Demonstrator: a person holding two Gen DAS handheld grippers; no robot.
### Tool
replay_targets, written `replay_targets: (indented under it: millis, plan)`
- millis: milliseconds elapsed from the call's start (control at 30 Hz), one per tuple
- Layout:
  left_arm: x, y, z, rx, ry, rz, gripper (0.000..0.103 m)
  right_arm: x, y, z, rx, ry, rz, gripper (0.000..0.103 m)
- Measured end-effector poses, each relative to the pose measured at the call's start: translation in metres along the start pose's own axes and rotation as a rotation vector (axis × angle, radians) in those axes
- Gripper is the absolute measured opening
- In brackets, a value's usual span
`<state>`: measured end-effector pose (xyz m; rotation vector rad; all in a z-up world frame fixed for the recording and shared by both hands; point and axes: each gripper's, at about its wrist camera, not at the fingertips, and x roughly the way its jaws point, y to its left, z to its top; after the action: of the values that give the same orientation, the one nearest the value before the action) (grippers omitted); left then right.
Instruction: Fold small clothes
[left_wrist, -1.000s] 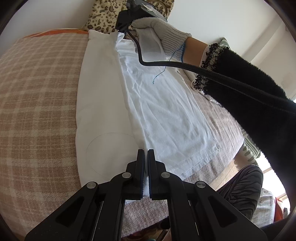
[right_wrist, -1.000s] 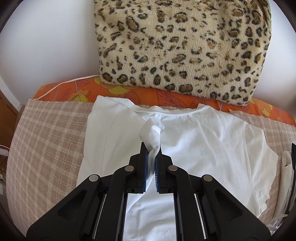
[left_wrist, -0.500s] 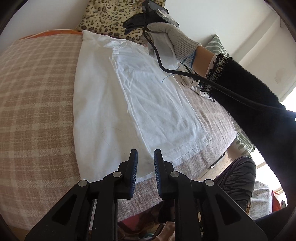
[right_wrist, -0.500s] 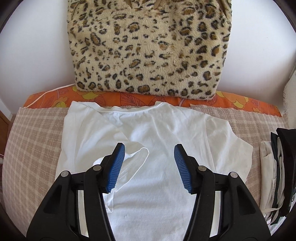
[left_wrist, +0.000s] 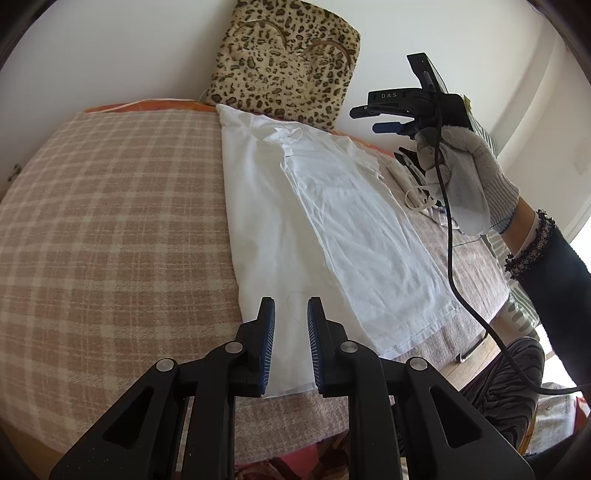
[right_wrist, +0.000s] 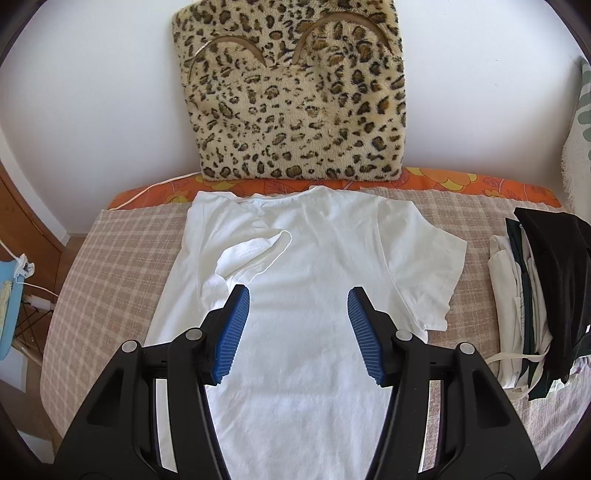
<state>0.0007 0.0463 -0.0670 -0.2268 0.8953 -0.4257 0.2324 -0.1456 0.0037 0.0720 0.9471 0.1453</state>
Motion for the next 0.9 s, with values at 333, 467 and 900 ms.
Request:
replay_targets:
  millis: [333, 467, 900]
  plan:
    - [0.014, -0.010, 0.005, -0.010, 0.036, -0.017, 0.024, -0.055, -0.009, -0.081, -0.040, 0.019, 0.108, 0.058]
    - [0.021, -0.026, 0.012, 0.038, 0.025, -0.015, 0.026, -0.067, -0.033, -0.105, -0.025, 0.024, 0.086, 0.058]
    - [0.052, -0.127, 0.008, 0.307, 0.029, -0.062, 0.040, -0.105, -0.134, -0.141, 0.138, -0.028, 0.049, 0.059]
